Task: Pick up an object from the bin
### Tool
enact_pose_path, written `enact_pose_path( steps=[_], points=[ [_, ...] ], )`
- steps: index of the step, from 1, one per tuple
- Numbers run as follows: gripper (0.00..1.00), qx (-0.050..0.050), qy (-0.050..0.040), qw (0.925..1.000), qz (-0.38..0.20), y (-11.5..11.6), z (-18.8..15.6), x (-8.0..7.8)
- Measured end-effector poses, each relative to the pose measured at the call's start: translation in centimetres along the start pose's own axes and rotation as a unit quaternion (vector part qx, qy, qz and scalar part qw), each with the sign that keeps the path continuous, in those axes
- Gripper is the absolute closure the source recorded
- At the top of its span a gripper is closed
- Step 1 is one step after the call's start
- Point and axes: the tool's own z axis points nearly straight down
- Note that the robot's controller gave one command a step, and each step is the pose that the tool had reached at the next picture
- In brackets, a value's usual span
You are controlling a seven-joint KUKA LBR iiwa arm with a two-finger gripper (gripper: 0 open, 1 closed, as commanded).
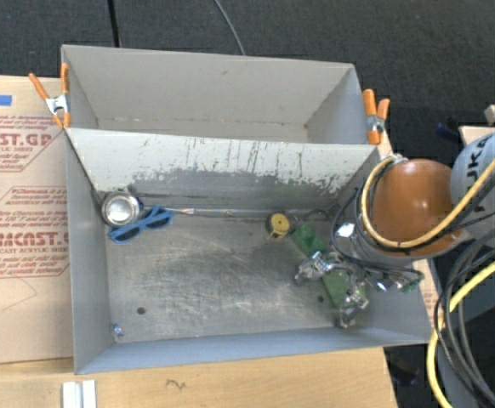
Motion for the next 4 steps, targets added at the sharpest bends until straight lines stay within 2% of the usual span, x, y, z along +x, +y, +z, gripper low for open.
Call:
enact_pose_path(
  steps=[1, 2, 3, 4],
  points=[
    [0.00, -0.020, 0.0026, 0.9875, -0.157, -3.3, 0.0, 0.3],
    [1.00, -0.016, 0.0051, 0.9868, -0.161, -3.7, -0.2, 0.5],
    [1.00, 0.002, 0.0006, 0.9779, -0.209, -6.2, -16.9, -3.6],
    [1.00, -0.004, 0.0019, 0.9154, -0.402, -5.5, -14.9, -4.8]
  ],
)
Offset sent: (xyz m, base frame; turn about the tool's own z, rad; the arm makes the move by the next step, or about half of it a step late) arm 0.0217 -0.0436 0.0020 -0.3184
